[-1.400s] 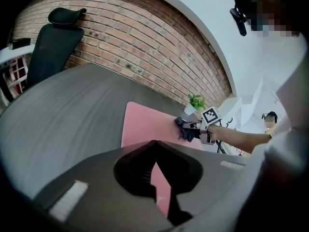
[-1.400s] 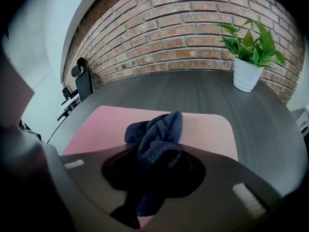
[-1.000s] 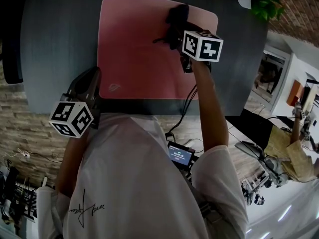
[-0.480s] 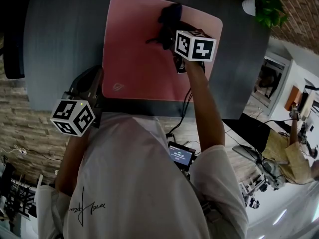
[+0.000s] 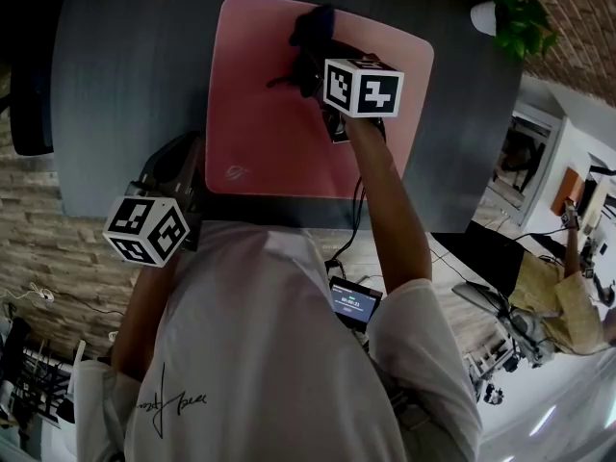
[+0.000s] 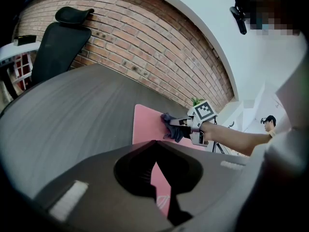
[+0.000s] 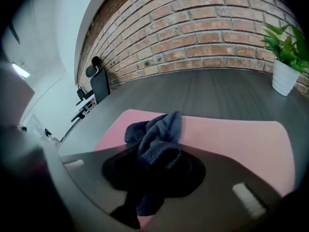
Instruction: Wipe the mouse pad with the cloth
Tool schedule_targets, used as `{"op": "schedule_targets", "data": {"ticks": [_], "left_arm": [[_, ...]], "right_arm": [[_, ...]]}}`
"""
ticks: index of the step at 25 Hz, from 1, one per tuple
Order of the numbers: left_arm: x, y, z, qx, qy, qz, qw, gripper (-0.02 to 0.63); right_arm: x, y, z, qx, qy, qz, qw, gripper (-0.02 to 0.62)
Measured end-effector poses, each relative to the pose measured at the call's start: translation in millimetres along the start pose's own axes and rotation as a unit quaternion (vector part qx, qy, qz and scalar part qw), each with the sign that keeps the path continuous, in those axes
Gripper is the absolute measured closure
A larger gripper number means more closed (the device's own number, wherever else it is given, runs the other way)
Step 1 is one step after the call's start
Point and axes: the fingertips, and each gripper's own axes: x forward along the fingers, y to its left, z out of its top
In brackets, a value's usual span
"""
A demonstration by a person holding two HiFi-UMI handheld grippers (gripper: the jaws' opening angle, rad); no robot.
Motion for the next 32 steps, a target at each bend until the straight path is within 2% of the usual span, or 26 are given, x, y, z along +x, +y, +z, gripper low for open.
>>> {"op": "schedule_targets", "data": {"ticks": [12, 18, 32], "left_arm": [[-1, 7, 2, -0.001, -0.005, 0.002, 1.0000, 0.594], [-5, 9, 8, -0.006, -0.022, 0.004, 0.9997, 0.594], [-6, -23, 19, 0.021, -0.054, -0.018, 0.9981, 0.594]], "right_arm": [[15, 34, -2, -0.013, 0.009, 0.026, 1.000, 0.489], [7, 45, -5, -0.014, 0.002, 0.026, 1.000, 0.489], [-47, 28, -19, 0.015, -0.037, 0.006, 0.999, 0.489]]}}
